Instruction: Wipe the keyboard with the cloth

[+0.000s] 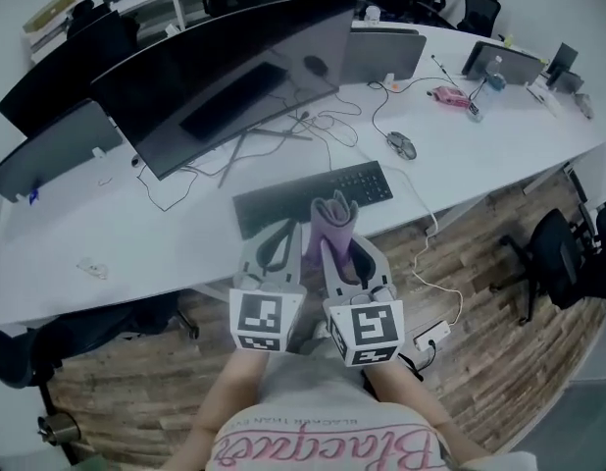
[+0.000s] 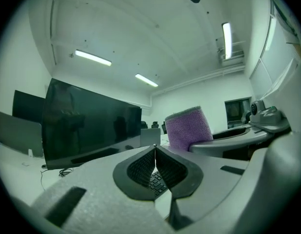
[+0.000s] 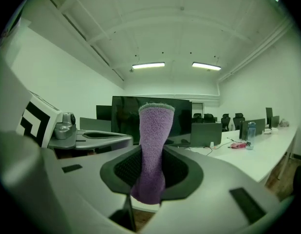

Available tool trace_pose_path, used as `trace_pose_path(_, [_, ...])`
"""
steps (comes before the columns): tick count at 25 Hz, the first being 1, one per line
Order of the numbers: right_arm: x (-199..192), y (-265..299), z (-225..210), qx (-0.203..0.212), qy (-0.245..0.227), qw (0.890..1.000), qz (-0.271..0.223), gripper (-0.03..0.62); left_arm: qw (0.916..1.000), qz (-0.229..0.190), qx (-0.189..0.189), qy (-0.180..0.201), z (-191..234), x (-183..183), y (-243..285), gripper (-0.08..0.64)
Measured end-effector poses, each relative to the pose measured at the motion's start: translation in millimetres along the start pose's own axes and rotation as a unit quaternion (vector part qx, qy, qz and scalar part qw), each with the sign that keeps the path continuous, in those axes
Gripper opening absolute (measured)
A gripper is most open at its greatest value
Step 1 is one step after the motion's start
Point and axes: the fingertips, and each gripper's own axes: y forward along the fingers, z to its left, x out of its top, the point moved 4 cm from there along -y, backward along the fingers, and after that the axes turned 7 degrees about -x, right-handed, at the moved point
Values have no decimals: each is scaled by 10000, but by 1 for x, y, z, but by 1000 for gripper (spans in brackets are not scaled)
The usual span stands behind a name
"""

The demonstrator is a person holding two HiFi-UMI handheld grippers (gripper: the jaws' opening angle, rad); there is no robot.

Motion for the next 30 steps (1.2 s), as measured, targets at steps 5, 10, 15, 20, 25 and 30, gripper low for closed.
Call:
trace_pose_path(5, [-8, 35, -15, 503, 36, 9986, 157, 89, 9986, 150, 496, -47, 13, -9, 22, 5])
trace_pose_path(10, [-15, 66, -16, 927, 138, 9948, 400, 89, 9959, 310, 836, -120, 28, -18, 32, 5])
trace_pose_path(15, [-19, 96, -12, 1165, 214, 9913, 572, 89, 9922, 508, 1104, -285, 53, -33, 41, 5])
trace_pose_path(20, [-22, 130, -3, 1346, 206, 9881, 714, 89, 9889, 662, 1274, -384, 84, -46, 50, 5])
trace_pose_path(25, [-24, 166, 19, 1599, 148, 9833, 860, 89, 9853, 756, 1484, -386, 126, -53, 53, 5])
trace_pose_path(30, [-25, 197, 40, 1805, 38, 9787, 982, 89, 9791, 860, 1760, -542, 164, -64, 47, 5])
